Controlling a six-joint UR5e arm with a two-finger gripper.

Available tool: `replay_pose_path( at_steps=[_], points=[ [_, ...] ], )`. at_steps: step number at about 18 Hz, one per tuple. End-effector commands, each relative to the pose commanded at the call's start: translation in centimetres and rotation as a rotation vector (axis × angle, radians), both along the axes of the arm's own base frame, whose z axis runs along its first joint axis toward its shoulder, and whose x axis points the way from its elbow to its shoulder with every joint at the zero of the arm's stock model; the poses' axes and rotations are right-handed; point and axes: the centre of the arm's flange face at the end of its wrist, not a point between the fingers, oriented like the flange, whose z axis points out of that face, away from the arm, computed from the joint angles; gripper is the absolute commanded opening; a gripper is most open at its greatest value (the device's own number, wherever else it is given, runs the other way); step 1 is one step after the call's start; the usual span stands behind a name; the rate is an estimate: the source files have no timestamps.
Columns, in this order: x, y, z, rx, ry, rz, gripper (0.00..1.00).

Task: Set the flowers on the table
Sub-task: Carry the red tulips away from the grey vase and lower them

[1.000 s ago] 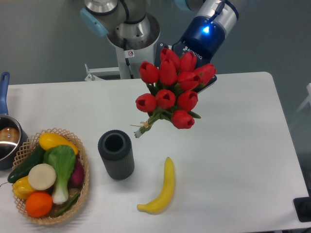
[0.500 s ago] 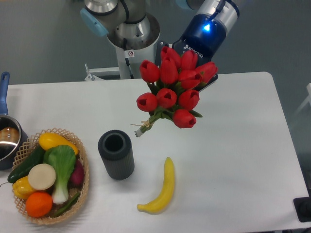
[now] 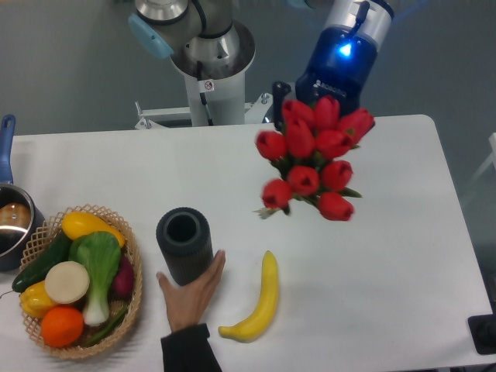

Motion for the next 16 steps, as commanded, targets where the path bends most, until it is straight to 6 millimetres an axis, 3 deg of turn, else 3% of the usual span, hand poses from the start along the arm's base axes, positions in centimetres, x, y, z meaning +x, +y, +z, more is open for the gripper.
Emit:
replay_pose_path(
  at_steps=[4, 7, 13, 16],
  points=[
    [-2.3, -2.1, -0.6, -0.037, 0.007, 0.066, 0.38],
    [-5.0, -3.6, -3.0, -0.205, 0.052, 0.154, 0.38],
    [-9.2, -4.8, -12.2, -0.515, 0.035, 0.189, 0.39],
    [-10.4, -4.6, -15.4, -0.544, -0.009, 0.184, 0.39]
  ],
)
